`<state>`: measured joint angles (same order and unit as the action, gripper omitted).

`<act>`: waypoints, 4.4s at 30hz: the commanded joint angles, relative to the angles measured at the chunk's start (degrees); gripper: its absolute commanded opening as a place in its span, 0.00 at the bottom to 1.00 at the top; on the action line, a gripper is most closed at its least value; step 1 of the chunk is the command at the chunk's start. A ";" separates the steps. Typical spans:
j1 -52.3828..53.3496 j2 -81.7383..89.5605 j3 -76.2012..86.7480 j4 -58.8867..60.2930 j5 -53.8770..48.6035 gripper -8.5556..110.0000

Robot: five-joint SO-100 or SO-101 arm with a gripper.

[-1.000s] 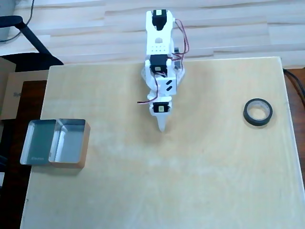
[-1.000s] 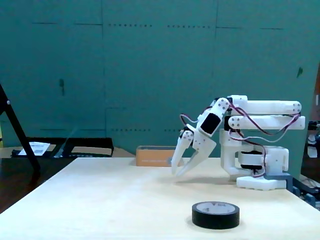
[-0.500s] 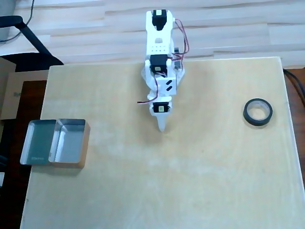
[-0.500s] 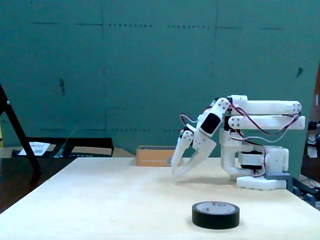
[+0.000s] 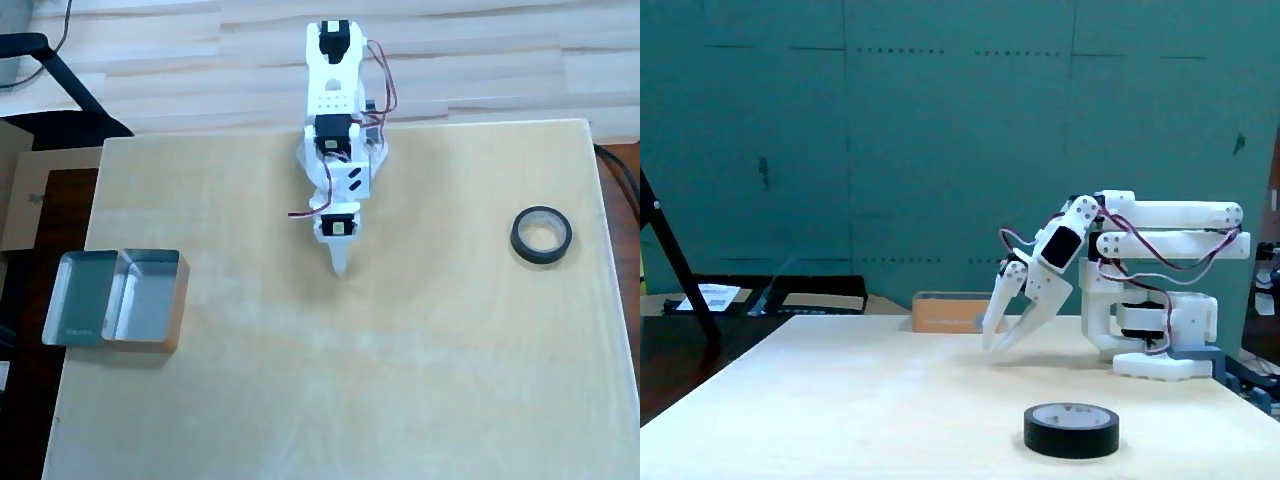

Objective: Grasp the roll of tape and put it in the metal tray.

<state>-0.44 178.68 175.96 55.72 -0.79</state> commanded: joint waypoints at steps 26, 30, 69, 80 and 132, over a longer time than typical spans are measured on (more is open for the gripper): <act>0.53 16.61 0.53 -0.53 -0.53 0.07; 0.53 16.61 0.53 -0.53 -0.53 0.07; 0.53 16.61 0.53 -0.53 -0.44 0.07; 0.53 16.61 0.53 -0.53 -0.44 0.07; -24.26 -34.28 -71.19 21.88 1.05 0.07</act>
<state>-20.57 157.15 108.81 75.94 0.35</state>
